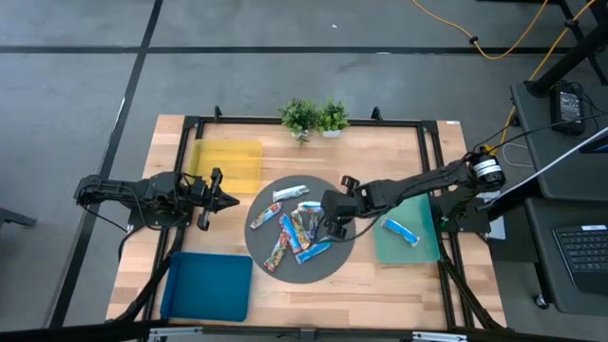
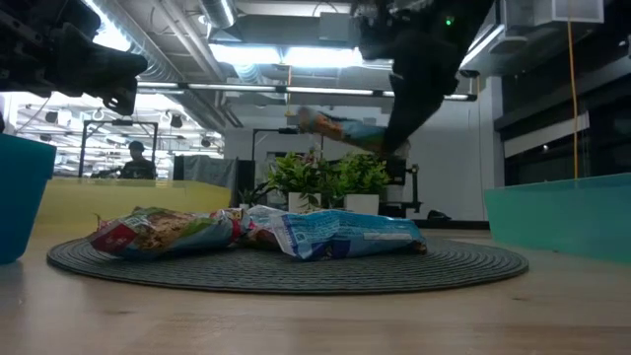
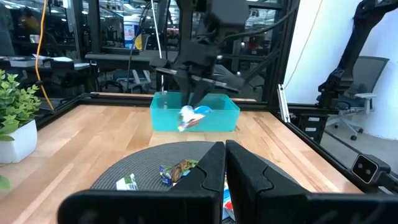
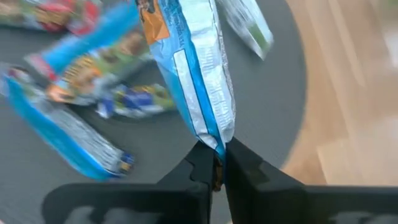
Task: Pick and place Granola Bars by type
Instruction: Put the yellow granola bar into the blue bin
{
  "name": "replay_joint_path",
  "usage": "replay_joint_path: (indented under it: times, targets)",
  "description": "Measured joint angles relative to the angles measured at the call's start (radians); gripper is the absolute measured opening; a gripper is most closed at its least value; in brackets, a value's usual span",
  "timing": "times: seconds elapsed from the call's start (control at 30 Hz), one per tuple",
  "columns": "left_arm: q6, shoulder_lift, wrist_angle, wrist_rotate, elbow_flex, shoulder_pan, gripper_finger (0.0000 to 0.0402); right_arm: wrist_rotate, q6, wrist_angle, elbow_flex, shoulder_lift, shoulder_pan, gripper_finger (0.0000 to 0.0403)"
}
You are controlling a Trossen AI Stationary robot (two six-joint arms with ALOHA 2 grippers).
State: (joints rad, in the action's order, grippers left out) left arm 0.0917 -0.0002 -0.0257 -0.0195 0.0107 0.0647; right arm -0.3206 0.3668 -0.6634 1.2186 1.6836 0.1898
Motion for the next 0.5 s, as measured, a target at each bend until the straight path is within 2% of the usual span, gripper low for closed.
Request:
replay_joint_path:
  times: [0.1,0.33,0.5]
  targets:
    - [0.0,0.0,0.0,0.0,0.0,0.0,0.0008,0.002,-0.033,0.07,0.0,0.0,0.017,0.0034]
    - [0.0,0.0,-0.003,0.0,0.0,0.0,0.0008,0.009,-0.141,0.296,0.0,0.0,0.031,0.0018]
    - [0.015,0.0,-0.016,0.0,0.0,0.0,0.0007,0.034,-0.189,0.394,0.0,0.0,0.031,0.0037]
